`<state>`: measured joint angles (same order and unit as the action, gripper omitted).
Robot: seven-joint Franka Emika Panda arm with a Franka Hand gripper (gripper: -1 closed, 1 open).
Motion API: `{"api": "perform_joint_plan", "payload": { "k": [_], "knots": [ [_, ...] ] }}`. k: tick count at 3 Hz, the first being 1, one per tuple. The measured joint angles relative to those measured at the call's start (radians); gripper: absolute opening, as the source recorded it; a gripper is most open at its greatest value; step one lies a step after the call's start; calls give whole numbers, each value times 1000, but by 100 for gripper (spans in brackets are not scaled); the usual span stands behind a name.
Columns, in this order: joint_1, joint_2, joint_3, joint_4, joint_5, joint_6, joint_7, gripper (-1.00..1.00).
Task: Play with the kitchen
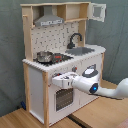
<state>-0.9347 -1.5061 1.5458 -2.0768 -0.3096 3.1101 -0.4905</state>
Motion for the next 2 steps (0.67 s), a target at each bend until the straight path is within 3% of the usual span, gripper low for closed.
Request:
{"api": "perform_joint_plan", "payload": {
  "k": [1,2],
  "knots": [
    [0,0,0,0,0,0,-7,-100],
    [0,0,0,0,0,0,-9,100]
  ]
}}
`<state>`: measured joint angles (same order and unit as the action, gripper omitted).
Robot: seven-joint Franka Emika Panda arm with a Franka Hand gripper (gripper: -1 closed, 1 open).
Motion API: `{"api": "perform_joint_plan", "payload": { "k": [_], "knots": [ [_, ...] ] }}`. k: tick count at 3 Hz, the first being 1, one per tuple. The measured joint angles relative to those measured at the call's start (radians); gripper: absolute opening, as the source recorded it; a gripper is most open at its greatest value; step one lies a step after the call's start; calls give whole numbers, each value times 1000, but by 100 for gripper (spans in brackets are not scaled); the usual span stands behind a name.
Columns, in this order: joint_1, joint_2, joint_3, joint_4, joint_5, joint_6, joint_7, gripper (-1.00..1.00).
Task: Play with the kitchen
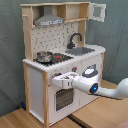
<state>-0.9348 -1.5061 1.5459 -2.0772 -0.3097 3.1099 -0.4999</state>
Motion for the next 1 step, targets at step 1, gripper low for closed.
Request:
{"api": "perform_joint_plan", "payload": {
  "k": [1],
  "knots": [
    [63,11,-14,-22,0,-72,-15,100]
  ]
}}
